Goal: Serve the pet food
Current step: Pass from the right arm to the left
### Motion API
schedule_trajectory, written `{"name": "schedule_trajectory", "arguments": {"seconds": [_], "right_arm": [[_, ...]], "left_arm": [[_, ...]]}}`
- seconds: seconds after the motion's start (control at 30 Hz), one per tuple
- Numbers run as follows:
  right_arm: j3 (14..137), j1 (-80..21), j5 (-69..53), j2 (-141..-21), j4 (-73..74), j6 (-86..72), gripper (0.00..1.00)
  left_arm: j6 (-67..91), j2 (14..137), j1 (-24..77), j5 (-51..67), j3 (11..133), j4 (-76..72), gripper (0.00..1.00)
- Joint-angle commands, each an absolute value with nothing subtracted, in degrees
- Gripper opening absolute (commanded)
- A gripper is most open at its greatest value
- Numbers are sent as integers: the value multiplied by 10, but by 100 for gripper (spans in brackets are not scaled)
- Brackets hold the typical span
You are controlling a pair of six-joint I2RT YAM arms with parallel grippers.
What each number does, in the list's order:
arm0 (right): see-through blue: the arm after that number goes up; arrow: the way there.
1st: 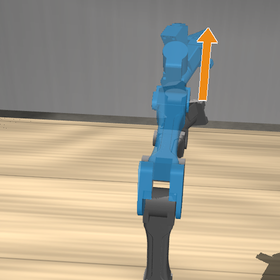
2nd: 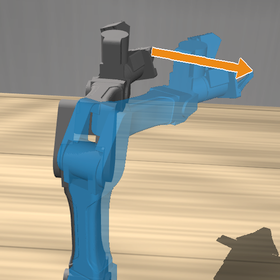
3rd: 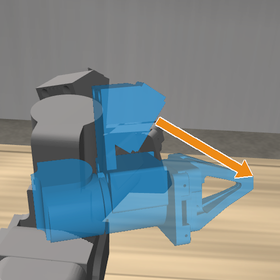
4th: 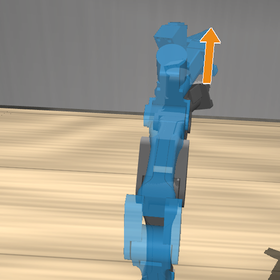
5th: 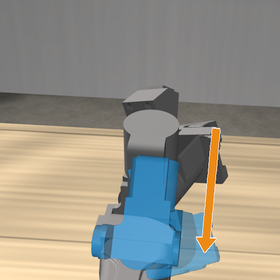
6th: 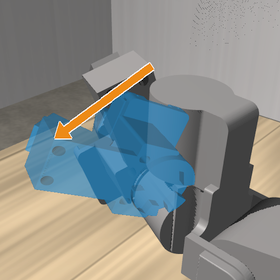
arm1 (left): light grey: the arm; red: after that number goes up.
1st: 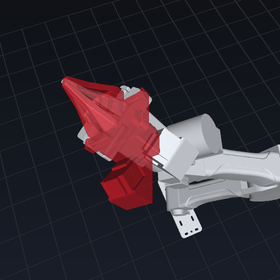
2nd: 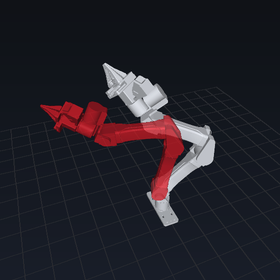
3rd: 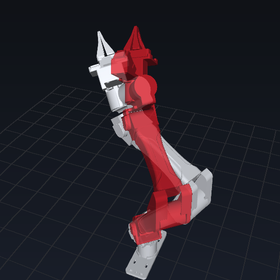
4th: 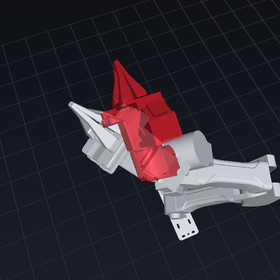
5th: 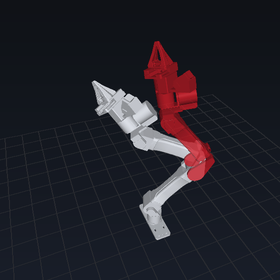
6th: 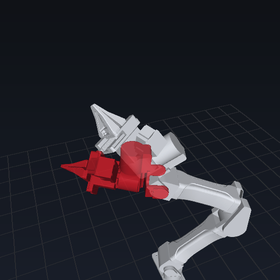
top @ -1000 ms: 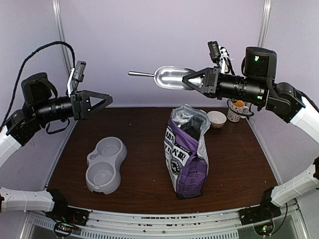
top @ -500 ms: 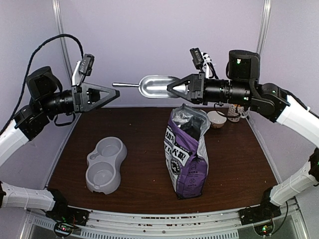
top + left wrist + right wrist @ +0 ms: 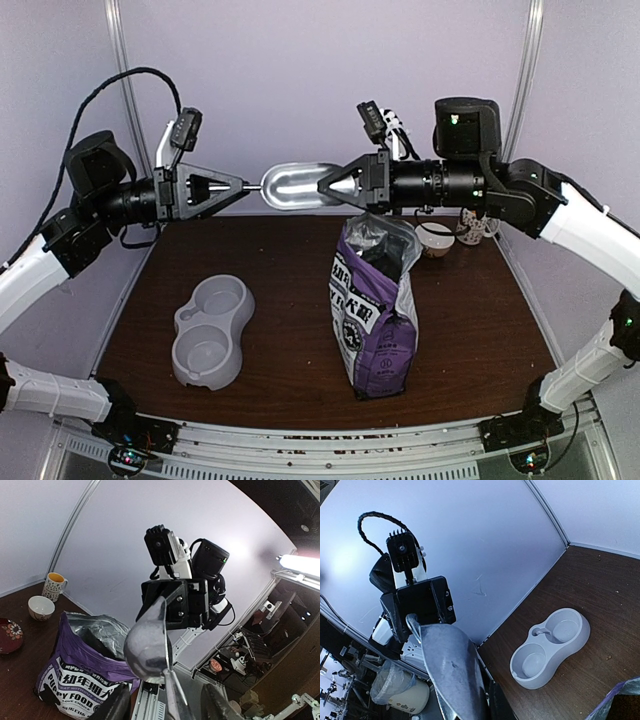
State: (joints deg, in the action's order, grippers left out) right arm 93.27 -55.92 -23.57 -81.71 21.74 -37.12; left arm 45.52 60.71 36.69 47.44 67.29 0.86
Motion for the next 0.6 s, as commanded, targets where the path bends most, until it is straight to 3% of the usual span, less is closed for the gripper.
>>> {"name": "schedule_trajectory", "arguments": {"seconds": [0.0,0.57], "right_arm": [[966,-564,-237,-826,236,-351,0],[983,-565,-220,-832,260,-339,0]], "left_arm": [[463,612,365,493,677,-29,50],[462,629,368,508,675,-19,41]]}}
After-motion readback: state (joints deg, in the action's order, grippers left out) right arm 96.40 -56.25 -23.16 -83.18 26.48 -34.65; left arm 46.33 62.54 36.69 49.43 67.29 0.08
